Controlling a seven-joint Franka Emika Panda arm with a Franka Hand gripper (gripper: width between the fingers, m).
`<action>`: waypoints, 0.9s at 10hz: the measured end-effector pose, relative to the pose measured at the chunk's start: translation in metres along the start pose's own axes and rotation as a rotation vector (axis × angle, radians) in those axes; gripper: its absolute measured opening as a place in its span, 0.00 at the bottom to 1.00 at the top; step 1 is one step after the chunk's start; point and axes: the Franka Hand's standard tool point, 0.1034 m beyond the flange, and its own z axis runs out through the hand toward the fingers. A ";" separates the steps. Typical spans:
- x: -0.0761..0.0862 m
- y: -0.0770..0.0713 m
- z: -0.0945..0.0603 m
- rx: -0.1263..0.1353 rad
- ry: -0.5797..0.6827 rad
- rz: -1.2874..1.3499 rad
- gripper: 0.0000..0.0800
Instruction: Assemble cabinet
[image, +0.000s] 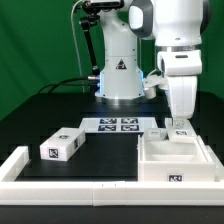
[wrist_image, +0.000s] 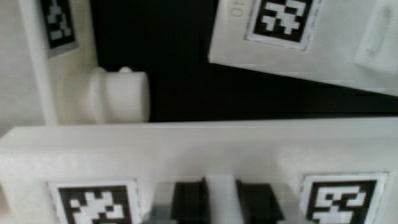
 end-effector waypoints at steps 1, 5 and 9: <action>0.000 0.008 0.000 -0.007 0.005 0.001 0.09; -0.003 0.045 0.001 -0.033 0.021 -0.001 0.09; -0.001 0.068 -0.001 -0.046 0.027 -0.030 0.09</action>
Offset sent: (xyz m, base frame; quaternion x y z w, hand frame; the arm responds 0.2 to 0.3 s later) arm 0.0374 -0.0068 -0.0066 0.0063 0.0002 -0.0099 0.9999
